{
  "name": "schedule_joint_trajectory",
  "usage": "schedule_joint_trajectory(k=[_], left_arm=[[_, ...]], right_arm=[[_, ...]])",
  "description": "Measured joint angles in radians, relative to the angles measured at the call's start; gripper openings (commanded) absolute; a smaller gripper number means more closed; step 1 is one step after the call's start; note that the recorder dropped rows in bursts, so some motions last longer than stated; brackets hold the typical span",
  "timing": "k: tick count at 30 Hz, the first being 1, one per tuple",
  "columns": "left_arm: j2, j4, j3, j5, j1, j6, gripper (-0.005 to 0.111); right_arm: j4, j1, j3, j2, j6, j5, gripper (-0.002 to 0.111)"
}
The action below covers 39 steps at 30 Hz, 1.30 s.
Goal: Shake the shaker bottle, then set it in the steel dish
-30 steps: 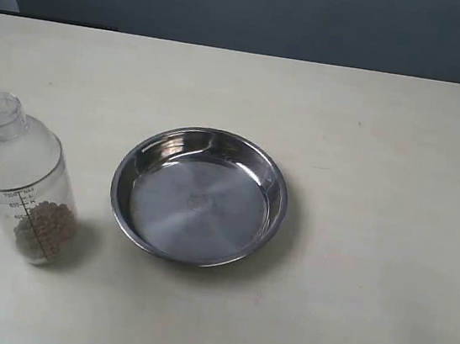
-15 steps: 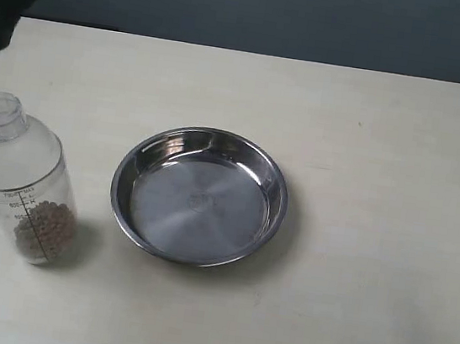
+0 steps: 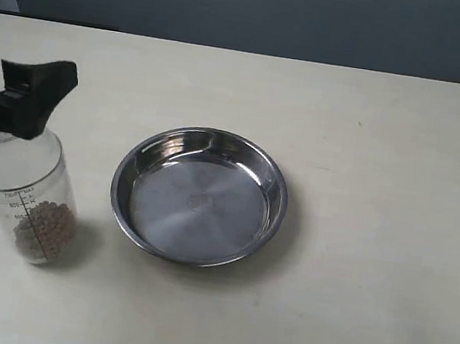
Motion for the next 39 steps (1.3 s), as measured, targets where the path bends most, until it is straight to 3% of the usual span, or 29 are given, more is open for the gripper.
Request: schedule_joint_trajectory(k=[5,10,13,27,39], left_arm=[[0.000,0.047,0.071,-0.051,-0.025,-0.086,0.106],[0.000,0.273,0.187,-0.201,-0.036,-0.370,0.106],[0.011,0.341,0.250,-0.278,-0.036,-0.455,0.106],[0.152,0.468,0.286,-0.325,-0.036,-0.605,0.105],[0.320,0.488,0.286,-0.349,-0.036,-0.622,0.105]], right_arm=[[0.000,0.000,0.000,0.000,0.000,0.000,-0.001],[0.000,0.000,0.000,0.000,0.000,0.000,-0.001],[0.000,0.000,0.000,0.000,0.000,0.000,-0.001],[0.000,0.000,0.000,0.000,0.000,0.000,-0.001],[0.000,0.000,0.000,0.000,0.000,0.000,-0.001]])
